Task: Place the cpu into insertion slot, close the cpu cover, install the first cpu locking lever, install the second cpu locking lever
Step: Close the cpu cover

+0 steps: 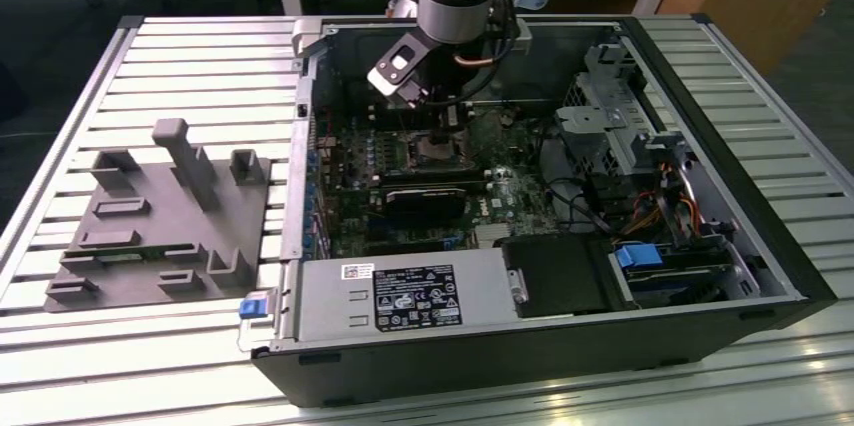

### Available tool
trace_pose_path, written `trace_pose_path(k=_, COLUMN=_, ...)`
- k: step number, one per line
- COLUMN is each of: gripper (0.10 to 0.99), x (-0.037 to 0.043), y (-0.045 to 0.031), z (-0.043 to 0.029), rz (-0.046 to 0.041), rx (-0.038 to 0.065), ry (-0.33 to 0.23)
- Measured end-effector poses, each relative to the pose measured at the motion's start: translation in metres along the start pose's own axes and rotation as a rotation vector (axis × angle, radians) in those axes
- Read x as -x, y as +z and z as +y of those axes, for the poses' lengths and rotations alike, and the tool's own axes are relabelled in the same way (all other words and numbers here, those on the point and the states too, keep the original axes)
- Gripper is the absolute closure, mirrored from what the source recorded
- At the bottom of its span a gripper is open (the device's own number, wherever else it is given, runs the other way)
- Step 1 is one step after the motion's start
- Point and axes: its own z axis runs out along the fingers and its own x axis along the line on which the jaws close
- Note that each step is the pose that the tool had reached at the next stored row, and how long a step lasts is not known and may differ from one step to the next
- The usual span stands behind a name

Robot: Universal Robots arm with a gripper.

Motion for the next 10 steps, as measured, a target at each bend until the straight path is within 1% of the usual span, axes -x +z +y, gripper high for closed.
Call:
trace_pose_path(k=8, gripper=0.969, x=-0.0001, y=-0.0081, z=0.0000, rz=0.0000, rx=0.000, ry=0.000)
trace_pose_path(k=10, gripper=0.969, x=-0.0001, y=-0.0096, z=0.0001, rz=-0.0017, rx=0.000, ry=0.000)
